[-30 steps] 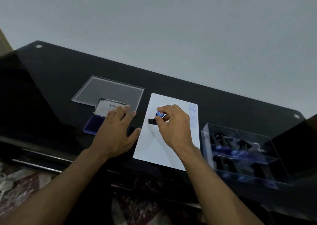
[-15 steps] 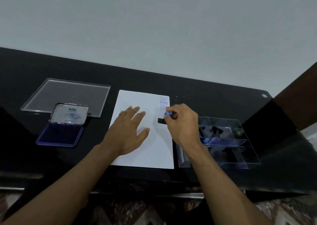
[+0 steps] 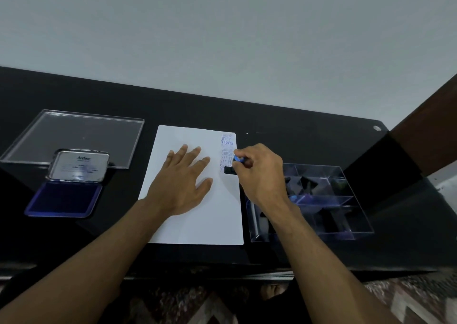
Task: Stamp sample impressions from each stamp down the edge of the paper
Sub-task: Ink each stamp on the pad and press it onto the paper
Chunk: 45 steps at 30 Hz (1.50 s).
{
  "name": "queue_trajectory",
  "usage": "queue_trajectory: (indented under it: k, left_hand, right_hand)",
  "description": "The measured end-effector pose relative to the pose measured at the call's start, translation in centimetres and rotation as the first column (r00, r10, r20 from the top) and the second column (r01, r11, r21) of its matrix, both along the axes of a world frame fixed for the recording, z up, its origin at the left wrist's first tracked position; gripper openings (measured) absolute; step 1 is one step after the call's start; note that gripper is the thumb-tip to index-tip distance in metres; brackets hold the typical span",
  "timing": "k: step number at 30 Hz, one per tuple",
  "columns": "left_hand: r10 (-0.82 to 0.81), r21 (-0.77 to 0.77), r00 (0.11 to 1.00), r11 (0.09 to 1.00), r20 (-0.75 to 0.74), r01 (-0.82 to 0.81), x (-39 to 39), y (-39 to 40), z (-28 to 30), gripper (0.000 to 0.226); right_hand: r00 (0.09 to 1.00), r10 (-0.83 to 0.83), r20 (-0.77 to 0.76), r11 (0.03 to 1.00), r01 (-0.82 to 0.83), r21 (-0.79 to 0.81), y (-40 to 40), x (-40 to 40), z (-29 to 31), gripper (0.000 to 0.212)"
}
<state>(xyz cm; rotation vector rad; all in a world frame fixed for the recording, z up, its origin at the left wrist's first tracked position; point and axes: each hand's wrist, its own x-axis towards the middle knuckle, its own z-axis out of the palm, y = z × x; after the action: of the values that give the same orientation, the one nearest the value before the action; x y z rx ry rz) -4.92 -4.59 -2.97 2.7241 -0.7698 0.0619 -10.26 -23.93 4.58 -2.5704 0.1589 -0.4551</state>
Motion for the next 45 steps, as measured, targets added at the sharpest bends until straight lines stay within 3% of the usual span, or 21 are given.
queue_trajectory:
  k: [9,45]
  left_hand:
    - [0.004,0.012,1.000,1.000,0.013,-0.005,-0.1,0.0,-0.4,0.076]
    - [0.025,0.014,1.000,1.000,0.002,-0.025,0.2,-0.1,-0.8,0.082]
  right_hand:
    - [0.997,0.075,-0.013,0.996,-0.075,-0.051,0.4,0.5,0.0,0.023]
    - [0.990,0.082,-0.116,0.989,-0.095,-0.111,0.6,1.5,-0.6,0.017]
